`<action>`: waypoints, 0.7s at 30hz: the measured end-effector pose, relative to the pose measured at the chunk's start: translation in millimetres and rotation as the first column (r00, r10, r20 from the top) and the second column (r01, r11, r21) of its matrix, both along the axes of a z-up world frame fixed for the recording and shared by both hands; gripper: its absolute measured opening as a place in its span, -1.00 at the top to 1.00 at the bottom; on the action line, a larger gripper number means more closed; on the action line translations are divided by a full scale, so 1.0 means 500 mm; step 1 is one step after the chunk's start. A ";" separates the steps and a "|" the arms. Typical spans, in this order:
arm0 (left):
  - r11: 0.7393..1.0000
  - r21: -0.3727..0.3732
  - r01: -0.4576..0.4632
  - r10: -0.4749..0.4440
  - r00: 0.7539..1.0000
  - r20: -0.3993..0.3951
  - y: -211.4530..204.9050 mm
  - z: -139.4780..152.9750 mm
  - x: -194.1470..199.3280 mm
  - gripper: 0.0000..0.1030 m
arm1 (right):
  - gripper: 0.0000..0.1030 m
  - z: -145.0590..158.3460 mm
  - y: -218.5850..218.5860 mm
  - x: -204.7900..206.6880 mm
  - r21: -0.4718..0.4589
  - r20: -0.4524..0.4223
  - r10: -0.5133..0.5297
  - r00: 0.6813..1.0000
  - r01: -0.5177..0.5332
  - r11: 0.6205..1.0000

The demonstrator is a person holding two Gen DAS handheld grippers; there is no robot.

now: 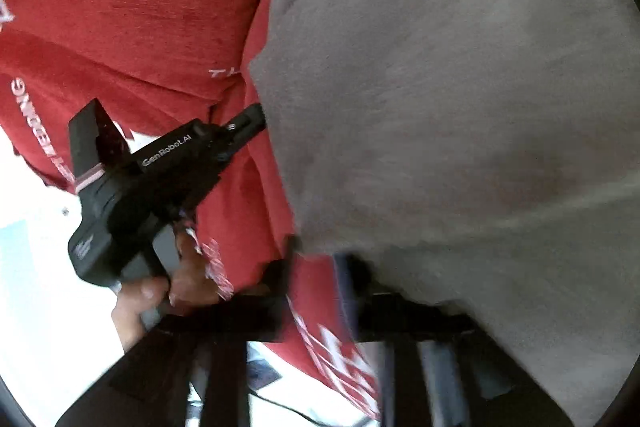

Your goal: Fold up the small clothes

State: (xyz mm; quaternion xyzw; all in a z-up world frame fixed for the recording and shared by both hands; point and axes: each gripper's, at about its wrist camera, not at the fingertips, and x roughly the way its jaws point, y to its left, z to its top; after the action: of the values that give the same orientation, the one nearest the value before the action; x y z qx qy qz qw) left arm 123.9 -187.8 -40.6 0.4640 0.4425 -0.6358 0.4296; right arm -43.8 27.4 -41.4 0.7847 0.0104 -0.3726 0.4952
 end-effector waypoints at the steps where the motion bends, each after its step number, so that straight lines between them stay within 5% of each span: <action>1: 1.000 -0.014 -0.007 0.008 1.000 0.022 0.010 0.012 -0.004 0.89 | 0.01 0.018 0.014 -0.034 -0.007 -0.031 -0.006 0.999 0.006 1.000; 4: 0.999 -0.033 -0.004 0.006 0.999 0.044 0.037 0.035 -0.019 0.89 | 0.01 0.048 0.101 -0.164 0.011 -0.139 -0.074 0.988 0.076 0.997; 9: 0.998 -0.045 0.035 -0.035 0.999 -0.001 0.096 0.058 -0.082 0.89 | 0.01 0.059 0.213 -0.379 0.065 -0.295 -0.281 0.913 0.312 0.948; 13: 0.999 -0.023 0.049 -0.049 0.999 0.020 0.126 0.034 -0.134 0.89 | 0.01 0.035 0.253 -0.482 0.081 -0.300 -0.429 0.852 0.471 0.878; 16: 1.000 0.010 0.025 -0.026 0.999 0.040 0.138 0.007 -0.136 0.89 | 0.02 0.001 0.260 -0.510 0.107 -0.269 -0.481 0.835 0.522 0.846; 17: 1.000 0.012 0.020 -0.021 0.999 0.048 0.140 0.000 -0.135 0.89 | 0.06 -0.010 0.258 -0.516 0.112 -0.258 -0.495 0.830 0.534 0.838; 19: 1.000 -0.005 0.011 -0.011 0.999 0.045 0.145 -0.002 -0.133 0.89 | 0.85 -0.013 0.242 -0.534 0.109 -0.288 -0.462 0.839 0.508 0.854; 21: 1.000 -0.010 0.013 -0.013 0.999 0.052 0.148 -0.001 -0.136 0.89 | 0.85 0.014 0.186 -0.522 0.024 -0.320 -0.403 0.858 0.432 0.901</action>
State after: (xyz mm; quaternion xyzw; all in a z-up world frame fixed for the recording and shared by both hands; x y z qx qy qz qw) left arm 55.8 -113.9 -41.3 0.4810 0.4248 -0.6287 0.4393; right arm -304.9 120.3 -34.2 0.7231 -0.0656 -0.5876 0.3571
